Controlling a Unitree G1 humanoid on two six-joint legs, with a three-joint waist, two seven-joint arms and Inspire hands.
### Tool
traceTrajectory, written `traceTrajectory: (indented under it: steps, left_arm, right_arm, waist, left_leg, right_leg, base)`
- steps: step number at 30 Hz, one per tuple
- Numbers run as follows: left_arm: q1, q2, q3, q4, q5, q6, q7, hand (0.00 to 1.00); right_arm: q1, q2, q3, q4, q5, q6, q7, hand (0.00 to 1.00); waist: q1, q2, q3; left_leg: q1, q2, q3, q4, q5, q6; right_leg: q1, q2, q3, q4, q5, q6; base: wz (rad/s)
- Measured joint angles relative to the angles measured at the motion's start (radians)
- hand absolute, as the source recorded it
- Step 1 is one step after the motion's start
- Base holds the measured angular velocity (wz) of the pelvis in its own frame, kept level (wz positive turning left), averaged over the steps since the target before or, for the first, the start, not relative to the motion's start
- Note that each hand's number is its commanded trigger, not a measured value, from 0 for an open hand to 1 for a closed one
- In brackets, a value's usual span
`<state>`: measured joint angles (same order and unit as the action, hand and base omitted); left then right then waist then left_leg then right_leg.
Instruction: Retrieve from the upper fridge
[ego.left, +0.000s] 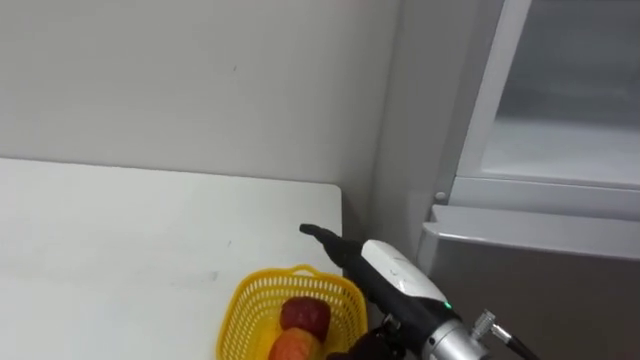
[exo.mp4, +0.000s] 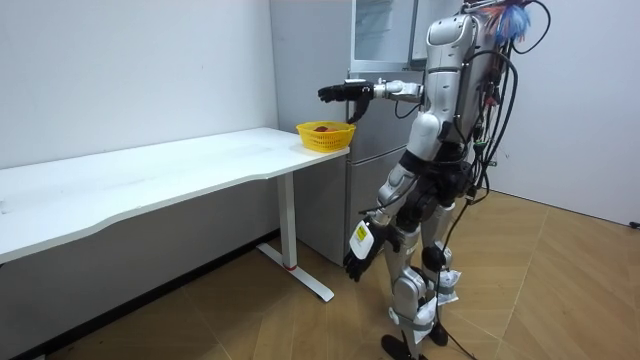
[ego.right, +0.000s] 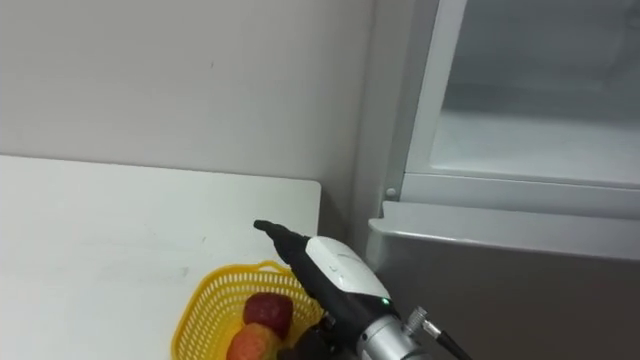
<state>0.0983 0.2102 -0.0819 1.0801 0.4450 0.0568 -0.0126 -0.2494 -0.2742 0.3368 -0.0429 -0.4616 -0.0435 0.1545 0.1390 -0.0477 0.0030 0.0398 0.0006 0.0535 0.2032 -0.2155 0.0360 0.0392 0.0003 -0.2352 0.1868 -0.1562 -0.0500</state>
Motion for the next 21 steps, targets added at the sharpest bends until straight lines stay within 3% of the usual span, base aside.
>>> traceTrajectory:
  steps: [10,21]
  left_arm:
    - [-0.001,0.000,-0.014,0.001,-0.005,-0.002,0.001,0.00]
    - [0.007,-0.003,-0.020,0.001,-0.004,-0.008,0.033,0.00]
  right_arm:
    - [0.015,0.000,0.000,-0.021,0.068,-0.013,0.000,0.00]
    - [0.114,0.006,-0.006,-0.096,0.118,-0.025,-0.002,0.00]
  waist:
    - [-0.007,0.006,0.0042]
    - [-0.025,0.012,0.0027]
  left_leg:
    - [0.007,0.000,0.019,-0.005,0.000,0.000]
    - [0.010,0.002,0.028,-0.010,0.000,0.001]
  right_leg:
    - [0.000,0.001,0.015,-0.003,0.000,0.000]
    - [-0.005,0.004,0.028,0.000,0.000,0.000]
  base:
    - [-0.03]
    - [-0.02]
